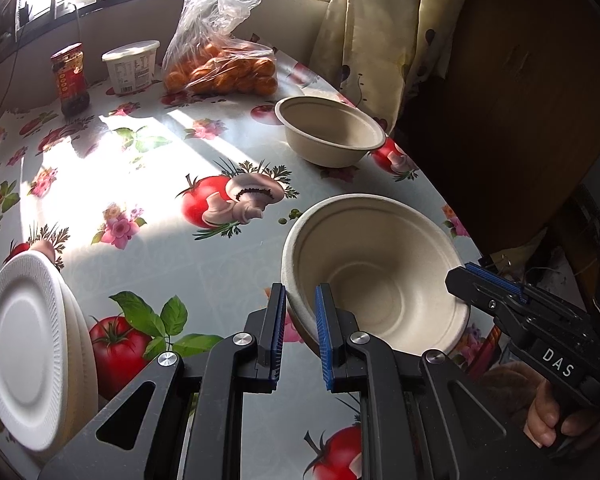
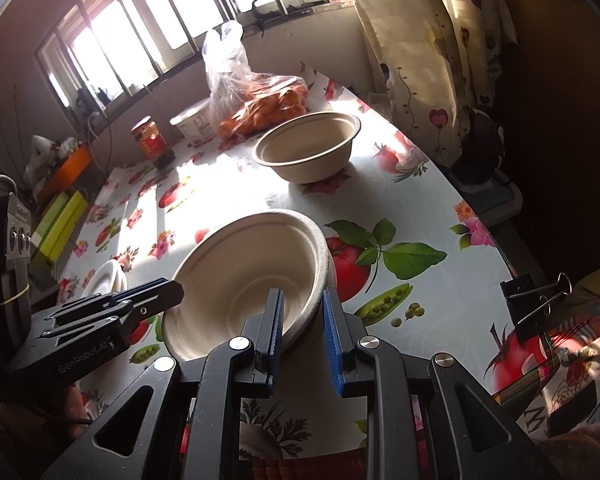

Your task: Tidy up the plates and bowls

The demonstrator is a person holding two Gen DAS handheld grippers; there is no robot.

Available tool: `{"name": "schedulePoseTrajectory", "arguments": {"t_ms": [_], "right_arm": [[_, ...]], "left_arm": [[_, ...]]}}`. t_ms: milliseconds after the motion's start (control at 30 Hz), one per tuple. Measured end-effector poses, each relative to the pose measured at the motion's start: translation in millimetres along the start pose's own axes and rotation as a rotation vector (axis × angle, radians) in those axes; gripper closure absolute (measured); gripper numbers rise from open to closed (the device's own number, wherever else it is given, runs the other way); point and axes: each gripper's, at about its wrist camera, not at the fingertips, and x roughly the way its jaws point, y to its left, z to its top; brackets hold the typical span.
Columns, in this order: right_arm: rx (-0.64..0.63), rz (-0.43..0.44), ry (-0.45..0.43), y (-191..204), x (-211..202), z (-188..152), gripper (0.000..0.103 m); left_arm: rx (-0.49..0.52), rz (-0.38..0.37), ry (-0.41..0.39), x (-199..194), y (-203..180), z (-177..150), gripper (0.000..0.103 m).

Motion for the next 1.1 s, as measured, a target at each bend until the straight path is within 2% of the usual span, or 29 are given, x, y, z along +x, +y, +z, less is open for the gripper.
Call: {"name": "schedulePoseTrajectory", "arguments": {"t_ms": [800,1100], "right_arm": [[0.005,-0.014,0.011,-2.7,6.8,-2.8,0.081],[0.01,-0.012,0.016,-2.5,7.9,-2.2,0.072]], "left_arm": [[-0.008,-0.014,0.011,2.3,1.3,1.1,0.087],[-0.009,-0.018,0.013,2.3,2.6,1.0,0.087]]}}
